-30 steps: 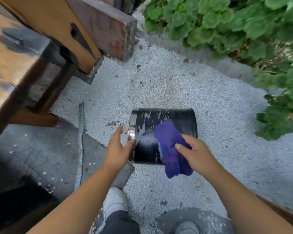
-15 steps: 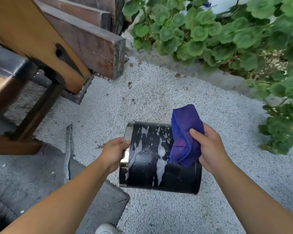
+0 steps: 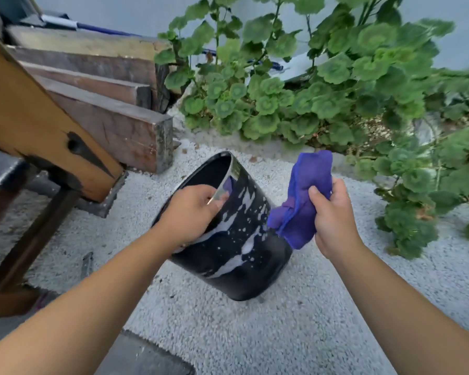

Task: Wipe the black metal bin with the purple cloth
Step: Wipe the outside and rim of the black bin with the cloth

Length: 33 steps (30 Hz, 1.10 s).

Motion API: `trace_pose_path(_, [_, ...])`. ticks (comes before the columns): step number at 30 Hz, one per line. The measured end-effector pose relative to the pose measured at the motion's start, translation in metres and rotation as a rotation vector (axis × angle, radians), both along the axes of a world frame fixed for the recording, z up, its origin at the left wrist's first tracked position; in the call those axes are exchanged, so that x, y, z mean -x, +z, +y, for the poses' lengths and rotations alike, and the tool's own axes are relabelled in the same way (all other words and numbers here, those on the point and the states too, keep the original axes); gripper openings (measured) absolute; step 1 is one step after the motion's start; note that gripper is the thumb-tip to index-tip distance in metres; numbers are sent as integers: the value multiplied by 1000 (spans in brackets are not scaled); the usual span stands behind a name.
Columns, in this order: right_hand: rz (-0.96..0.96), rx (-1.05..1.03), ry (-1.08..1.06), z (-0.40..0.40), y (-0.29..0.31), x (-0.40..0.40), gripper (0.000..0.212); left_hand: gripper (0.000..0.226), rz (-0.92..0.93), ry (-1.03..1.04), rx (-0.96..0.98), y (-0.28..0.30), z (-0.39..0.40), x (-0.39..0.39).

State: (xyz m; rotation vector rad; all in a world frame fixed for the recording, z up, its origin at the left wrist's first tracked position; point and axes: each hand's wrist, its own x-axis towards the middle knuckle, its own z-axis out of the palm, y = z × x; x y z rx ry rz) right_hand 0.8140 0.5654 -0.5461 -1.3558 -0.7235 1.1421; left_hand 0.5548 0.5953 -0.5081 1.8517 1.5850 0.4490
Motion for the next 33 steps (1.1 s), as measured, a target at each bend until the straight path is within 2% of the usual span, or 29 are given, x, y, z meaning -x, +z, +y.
trace_pose_path(3, [-93,-21,-41,10,-2,-2,18,37,155,-87,-150,2,14,13])
trace_pose_path(5, [-127,-10,-47,14,-9,3,22,32,204,-135,-112,-6,23,20])
trace_pose_path(8, [-164,12,-56,20,-25,20,21,19,185,-179,-51,-22,26,22])
trace_pose_path(10, [-167,19,-55,25,-42,37,21,15,252,-285,-96,-31,28,23])
trace_pose_path(12, [-160,33,-35,30,-57,55,22,43,359,-389,-167,-41,29,26])
trace_pose_path(14, [-133,67,-17,35,-68,71,21,58,297,-432,-200,-49,32,29])
trace_pose_path(19, [-77,32,90,39,-86,103,40,54,136,-406,-193,-62,40,40])
trace_pose_path(23, [-298,-13,338,45,-92,125,55,53,76,-384,-206,-61,43,48])
trace_pose_path(25, [-311,-34,422,47,-91,131,61,57,53,-386,-162,-58,44,51])
trace_pose_path(27, [-326,-92,450,46,-91,135,64,57,-9,-363,-115,-56,45,53])
trace_pose_path(33, [-561,-323,479,26,-96,160,66,58,-155,-209,-16,-55,57,53])
